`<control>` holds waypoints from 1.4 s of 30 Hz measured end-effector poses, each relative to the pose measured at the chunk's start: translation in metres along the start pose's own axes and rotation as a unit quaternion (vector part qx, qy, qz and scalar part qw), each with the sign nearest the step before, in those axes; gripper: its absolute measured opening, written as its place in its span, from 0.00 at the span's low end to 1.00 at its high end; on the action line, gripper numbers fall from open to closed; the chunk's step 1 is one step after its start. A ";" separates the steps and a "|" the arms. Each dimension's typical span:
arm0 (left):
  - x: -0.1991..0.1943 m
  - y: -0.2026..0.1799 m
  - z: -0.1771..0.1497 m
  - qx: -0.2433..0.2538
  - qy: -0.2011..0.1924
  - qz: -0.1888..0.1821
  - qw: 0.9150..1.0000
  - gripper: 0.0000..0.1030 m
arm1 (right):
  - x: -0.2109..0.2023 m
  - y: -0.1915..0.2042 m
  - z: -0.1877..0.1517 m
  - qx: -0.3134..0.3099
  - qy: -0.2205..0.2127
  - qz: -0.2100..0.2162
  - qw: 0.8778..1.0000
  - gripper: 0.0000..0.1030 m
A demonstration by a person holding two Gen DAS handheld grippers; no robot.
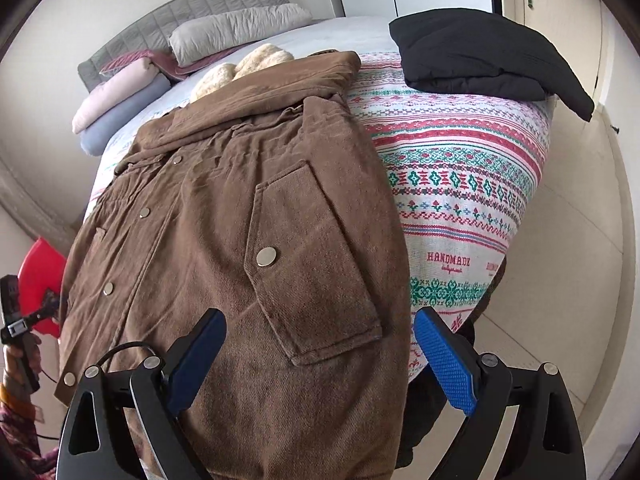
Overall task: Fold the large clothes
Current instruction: 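Grasp the jacket hem with both grippers and lift it off the bed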
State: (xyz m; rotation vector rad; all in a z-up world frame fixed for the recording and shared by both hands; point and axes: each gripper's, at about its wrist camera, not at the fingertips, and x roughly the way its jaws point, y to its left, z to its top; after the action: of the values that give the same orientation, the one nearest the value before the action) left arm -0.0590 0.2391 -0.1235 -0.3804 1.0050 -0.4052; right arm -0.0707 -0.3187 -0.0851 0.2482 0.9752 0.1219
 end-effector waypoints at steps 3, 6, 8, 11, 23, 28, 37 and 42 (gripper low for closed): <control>0.014 0.016 0.005 -0.024 0.008 -0.041 0.999 0.92 | 0.007 -0.017 0.006 0.036 -0.001 0.029 0.999 0.93; 0.024 0.023 0.013 -0.017 0.007 -0.077 0.997 0.91 | 0.014 -0.032 0.014 0.064 -0.002 0.057 0.996 0.93; 0.031 0.023 0.016 -0.013 0.011 -0.102 0.995 0.89 | 0.018 -0.042 0.019 0.074 -0.004 0.067 0.995 0.93; 0.042 0.018 0.015 -0.004 0.031 -0.111 0.993 0.88 | 0.031 -0.057 0.019 0.106 0.002 0.088 0.991 0.93; 0.028 -0.025 -0.024 0.038 0.083 -0.143 0.986 0.71 | 0.028 -0.044 -0.041 0.124 0.047 0.163 0.978 0.63; 0.042 -0.038 -0.035 0.041 0.131 -0.138 0.981 0.55 | 0.019 -0.037 -0.054 0.138 0.043 0.187 0.972 0.36; -0.009 -0.081 0.000 0.040 0.026 -0.260 0.964 0.27 | -0.026 -0.010 -0.023 0.134 -0.033 0.274 0.952 0.15; -0.033 -0.100 0.040 0.048 -0.035 -0.307 0.950 0.26 | -0.049 0.010 0.013 0.112 -0.077 0.298 0.945 0.15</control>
State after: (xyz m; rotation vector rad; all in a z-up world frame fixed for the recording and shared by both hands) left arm -0.0551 0.1739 -0.0322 -0.6154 0.7780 -0.9931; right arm -0.0865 -0.3218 -0.0363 0.7497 0.7315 0.5401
